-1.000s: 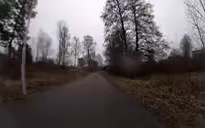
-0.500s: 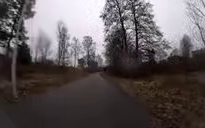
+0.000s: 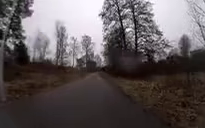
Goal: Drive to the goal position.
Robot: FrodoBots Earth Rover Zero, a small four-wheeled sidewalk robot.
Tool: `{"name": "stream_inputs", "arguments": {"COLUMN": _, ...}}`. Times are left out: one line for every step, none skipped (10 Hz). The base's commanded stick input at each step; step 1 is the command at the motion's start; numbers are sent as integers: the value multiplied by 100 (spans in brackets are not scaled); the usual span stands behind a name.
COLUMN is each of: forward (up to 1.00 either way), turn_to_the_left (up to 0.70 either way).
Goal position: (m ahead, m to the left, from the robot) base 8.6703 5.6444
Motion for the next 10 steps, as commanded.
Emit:
{"name": "stream_inputs", "arguments": {"forward": 70, "turn_to_the_left": 0}}
{"name": "stream_inputs", "arguments": {"forward": 70, "turn_to_the_left": 0}}
{"name": "stream_inputs", "arguments": {"forward": 70, "turn_to_the_left": 0}}
{"name": "stream_inputs", "arguments": {"forward": 70, "turn_to_the_left": 0}}
{"name": "stream_inputs", "arguments": {"forward": 70, "turn_to_the_left": 0}}
{"name": "stream_inputs", "arguments": {"forward": 70, "turn_to_the_left": 0}}
{"name": "stream_inputs", "arguments": {"forward": 70, "turn_to_the_left": 0}}
{"name": "stream_inputs", "arguments": {"forward": 70, "turn_to_the_left": 9}}
{"name": "stream_inputs", "arguments": {"forward": 70, "turn_to_the_left": 30}}
{"name": "stream_inputs", "arguments": {"forward": 70, "turn_to_the_left": 34}}
